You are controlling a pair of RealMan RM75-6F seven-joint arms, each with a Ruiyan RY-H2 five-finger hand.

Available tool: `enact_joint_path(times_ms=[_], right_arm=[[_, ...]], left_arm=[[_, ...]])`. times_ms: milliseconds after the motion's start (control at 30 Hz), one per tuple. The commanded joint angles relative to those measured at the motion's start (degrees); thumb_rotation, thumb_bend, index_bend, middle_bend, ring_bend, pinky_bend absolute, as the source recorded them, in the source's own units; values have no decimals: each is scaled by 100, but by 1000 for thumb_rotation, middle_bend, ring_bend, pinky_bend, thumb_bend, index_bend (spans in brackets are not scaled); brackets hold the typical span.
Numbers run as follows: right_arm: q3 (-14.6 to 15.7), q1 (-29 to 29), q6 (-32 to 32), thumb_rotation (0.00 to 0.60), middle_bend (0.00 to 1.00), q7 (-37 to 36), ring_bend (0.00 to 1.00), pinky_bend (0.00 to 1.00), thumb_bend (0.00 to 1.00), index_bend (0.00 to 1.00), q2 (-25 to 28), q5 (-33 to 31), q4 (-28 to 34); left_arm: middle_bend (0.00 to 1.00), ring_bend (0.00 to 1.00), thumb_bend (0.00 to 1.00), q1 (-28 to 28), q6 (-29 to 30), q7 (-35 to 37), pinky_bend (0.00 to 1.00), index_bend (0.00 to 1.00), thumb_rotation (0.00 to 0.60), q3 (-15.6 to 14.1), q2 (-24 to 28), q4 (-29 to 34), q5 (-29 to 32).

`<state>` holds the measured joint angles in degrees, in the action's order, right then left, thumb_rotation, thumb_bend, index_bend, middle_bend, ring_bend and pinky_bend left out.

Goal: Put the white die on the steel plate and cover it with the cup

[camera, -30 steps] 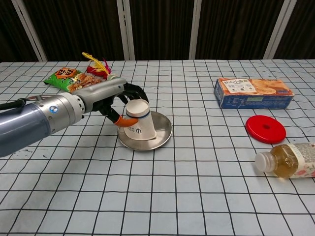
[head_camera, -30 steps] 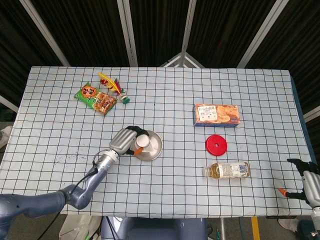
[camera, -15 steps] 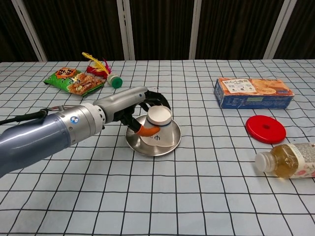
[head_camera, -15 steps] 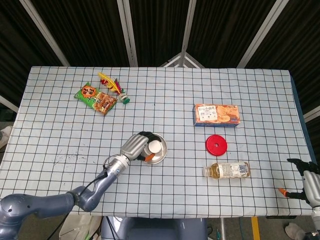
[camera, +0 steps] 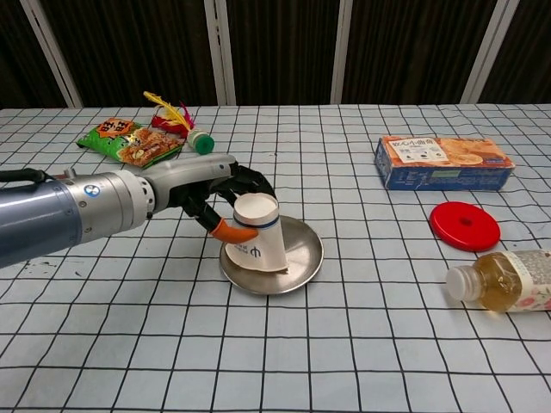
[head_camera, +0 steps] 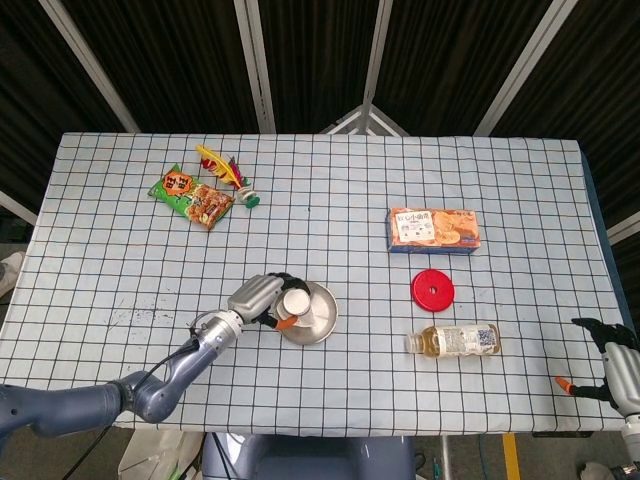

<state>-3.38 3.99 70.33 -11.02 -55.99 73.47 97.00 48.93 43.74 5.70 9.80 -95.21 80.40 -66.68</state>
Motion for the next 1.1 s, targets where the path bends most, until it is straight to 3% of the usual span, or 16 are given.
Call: enact_joint_path(times_ms=[33,300,633,800,1100], right_arm=[[-8,19,-25,600,190,-8,152,13,96,213,1,-6,18],[-4,30,-71,600,190,-11,152,12,96,213,-18,-58,-17],[16,4,-42,600,190,-61,152,12,96,213,0,-24,-30],[9,16,-45,600,190,-74,152,12,96,213,13,-5,-24],[15,21,-64,600,190,-37,152,12,96,213,22,-37,-3]], left_arm=[[339,209,501,-17,194,-517,211,424,600,-152,57,-259,-128],[338,209,501,-30,664,-961,212,425,600,-374,-344,-887,-716],[342,218,501,-88,1057,-201,225,430,600,-278,-614,-871,-1153],[345,218,501,-173,952,191,225,432,600,-159,-213,-261,-1003],[343,218,501,-498,1077,418,219,438,600,184,1119,825,-604]])
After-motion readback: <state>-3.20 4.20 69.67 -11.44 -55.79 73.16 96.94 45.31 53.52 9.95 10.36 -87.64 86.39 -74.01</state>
